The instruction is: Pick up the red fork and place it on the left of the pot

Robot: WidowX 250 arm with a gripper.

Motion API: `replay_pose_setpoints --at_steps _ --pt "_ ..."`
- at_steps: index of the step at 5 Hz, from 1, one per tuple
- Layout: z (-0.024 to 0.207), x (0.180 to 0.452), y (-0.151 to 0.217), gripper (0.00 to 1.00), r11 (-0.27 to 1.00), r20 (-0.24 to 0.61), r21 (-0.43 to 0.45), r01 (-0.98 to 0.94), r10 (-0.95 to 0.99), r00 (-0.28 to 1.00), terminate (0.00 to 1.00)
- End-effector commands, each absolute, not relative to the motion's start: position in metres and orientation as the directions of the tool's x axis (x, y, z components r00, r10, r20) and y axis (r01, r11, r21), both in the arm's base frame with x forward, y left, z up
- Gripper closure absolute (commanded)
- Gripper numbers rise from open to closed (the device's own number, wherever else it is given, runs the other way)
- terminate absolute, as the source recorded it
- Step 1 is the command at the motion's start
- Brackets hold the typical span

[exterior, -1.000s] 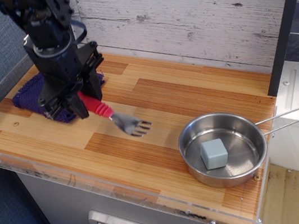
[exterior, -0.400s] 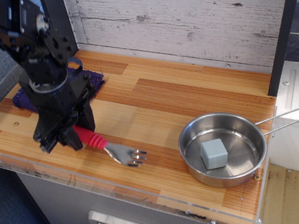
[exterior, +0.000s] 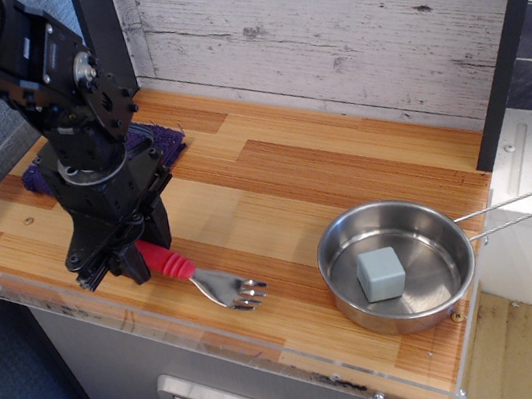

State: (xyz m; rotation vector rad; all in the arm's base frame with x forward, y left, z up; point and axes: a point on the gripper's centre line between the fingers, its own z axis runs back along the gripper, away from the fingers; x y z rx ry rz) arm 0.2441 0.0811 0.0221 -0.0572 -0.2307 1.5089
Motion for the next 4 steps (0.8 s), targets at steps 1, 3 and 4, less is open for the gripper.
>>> replay_pose_setpoints --at_steps 1,3,4 --pt "0.0224 0.2546 0.0750 1.00 0.029 0.182 -0.188 -0.982 0.983 -0.006 0.00" --pt "0.0138 0.2553 0.0700 1.00 0.009 0.201 -0.156 -0.988 0.979 -0.023 0.00" --pt "0.0166 0.2542 0.0683 0.00 -0.020 0.192 -0.129 -0.991 0.980 -0.044 0.00"
